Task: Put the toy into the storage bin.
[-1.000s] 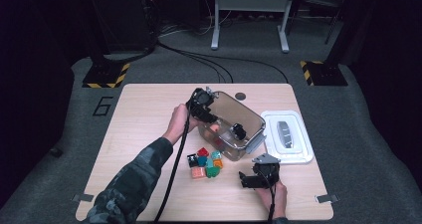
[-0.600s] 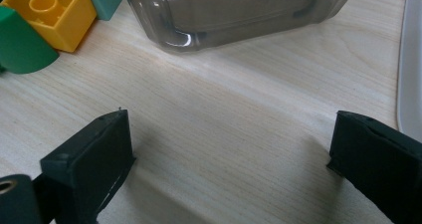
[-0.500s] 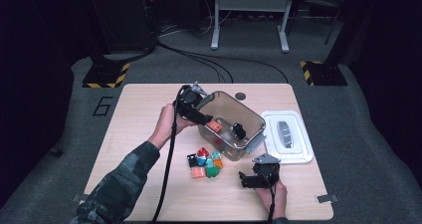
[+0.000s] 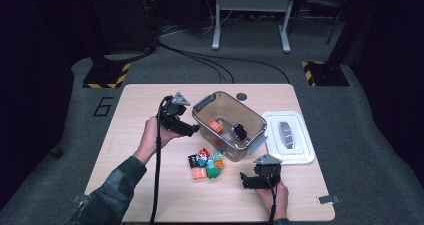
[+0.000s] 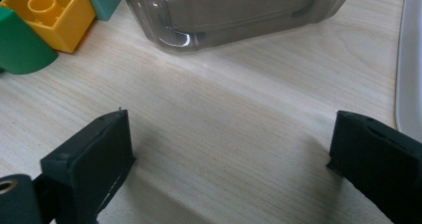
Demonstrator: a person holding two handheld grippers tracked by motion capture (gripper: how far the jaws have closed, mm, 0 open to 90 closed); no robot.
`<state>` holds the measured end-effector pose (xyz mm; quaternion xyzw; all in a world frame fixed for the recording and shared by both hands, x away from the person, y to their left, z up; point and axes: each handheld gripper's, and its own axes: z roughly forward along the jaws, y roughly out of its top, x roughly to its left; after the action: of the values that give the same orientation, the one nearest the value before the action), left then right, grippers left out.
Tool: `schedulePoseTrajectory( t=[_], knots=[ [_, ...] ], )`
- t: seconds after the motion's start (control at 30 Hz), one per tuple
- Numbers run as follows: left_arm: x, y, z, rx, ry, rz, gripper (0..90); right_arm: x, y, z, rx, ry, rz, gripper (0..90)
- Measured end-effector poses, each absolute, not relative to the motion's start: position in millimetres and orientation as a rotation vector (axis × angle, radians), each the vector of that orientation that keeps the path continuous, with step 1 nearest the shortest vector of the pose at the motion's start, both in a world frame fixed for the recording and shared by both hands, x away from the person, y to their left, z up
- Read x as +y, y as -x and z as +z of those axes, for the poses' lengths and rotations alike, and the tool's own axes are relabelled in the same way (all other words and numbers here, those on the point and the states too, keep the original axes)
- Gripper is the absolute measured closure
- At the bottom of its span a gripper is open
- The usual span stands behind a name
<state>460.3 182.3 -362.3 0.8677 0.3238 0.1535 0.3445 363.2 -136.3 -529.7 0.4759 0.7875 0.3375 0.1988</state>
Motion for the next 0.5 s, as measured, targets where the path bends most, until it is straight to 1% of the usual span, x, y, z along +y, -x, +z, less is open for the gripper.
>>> schedulePoseTrajectory(
  t=[0.27,0.5],
  knots=[
    [196.8,-456.8,-394.4,0.911,-2.242,0.349,14.9,-136.3,-363.2,-529.7,2.200,-1.333,0.945,2.5],
    [196.0,-450.3,-430.8,0.959,-2.253,0.307,14.8,-136.3,-363.3,-529.8,2.199,-1.332,0.945,2.5]
  ],
)
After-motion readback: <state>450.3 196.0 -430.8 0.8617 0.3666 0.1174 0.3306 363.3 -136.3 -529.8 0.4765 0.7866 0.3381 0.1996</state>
